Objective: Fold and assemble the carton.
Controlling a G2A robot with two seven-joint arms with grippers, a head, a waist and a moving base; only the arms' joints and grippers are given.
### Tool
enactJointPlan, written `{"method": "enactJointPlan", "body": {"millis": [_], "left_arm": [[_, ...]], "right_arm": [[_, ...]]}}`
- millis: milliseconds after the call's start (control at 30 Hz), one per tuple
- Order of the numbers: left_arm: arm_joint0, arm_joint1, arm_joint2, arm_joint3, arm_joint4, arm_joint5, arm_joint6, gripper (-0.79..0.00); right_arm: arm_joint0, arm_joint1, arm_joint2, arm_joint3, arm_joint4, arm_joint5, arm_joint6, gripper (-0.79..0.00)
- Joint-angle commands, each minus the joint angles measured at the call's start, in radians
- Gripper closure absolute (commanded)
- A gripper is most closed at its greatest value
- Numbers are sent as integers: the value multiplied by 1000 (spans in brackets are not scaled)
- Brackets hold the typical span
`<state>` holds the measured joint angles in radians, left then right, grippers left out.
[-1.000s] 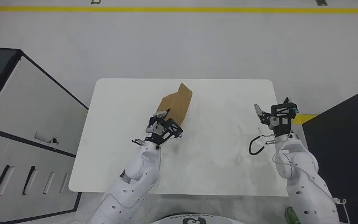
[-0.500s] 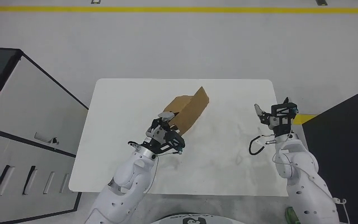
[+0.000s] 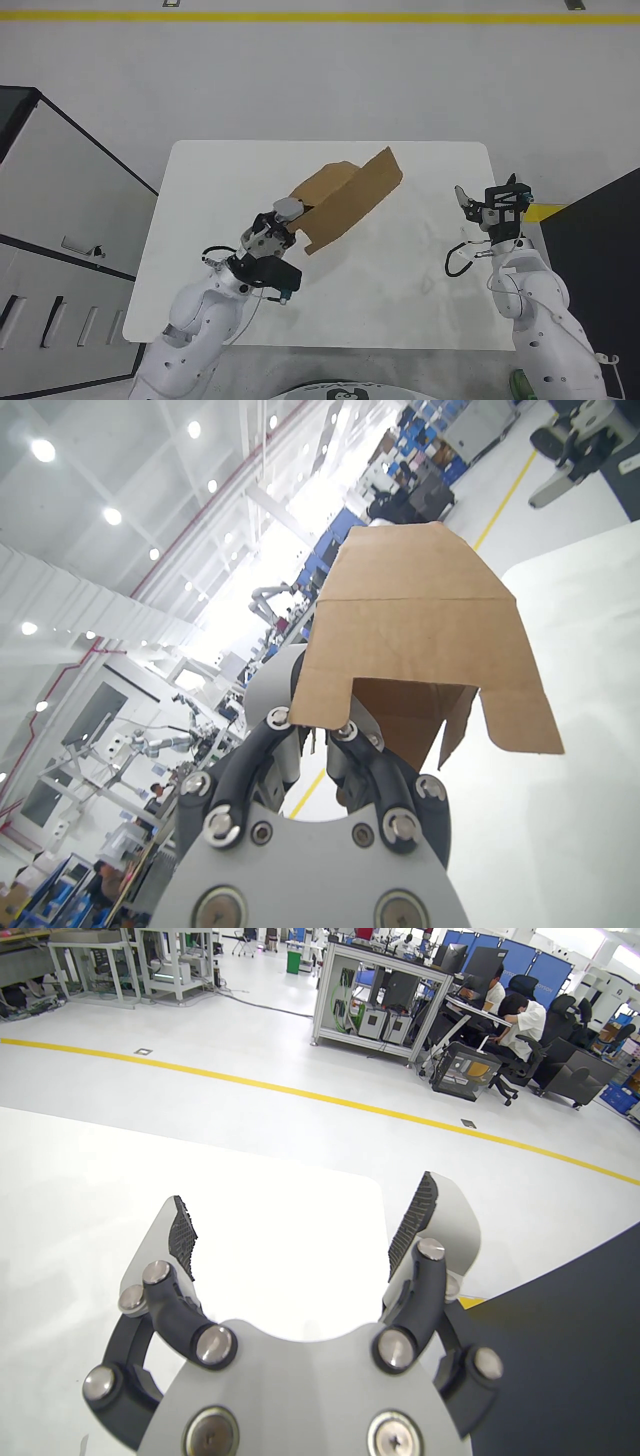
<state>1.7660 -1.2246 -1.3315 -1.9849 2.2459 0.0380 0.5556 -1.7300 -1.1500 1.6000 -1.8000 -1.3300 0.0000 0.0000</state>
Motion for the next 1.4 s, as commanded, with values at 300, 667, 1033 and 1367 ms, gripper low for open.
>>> {"method": "enactJointPlan", "body": {"millis": [300, 667, 1033, 1367], "left_arm": [[25, 13, -60, -25, -52, -28, 147, 0], [-40, 29, -112, -108, -12, -29, 311, 0], [-64, 45, -169, -149, 48, -31, 450, 0], [-64, 45, -169, -149, 48, -31, 450, 0]], "right_arm": [[0, 0, 0, 0, 0, 0, 0, -785], [0, 0, 0, 0, 0, 0, 0, -785], [0, 0, 0, 0, 0, 0, 0, -785], [0, 0, 0, 0, 0, 0, 0, -785]]}}
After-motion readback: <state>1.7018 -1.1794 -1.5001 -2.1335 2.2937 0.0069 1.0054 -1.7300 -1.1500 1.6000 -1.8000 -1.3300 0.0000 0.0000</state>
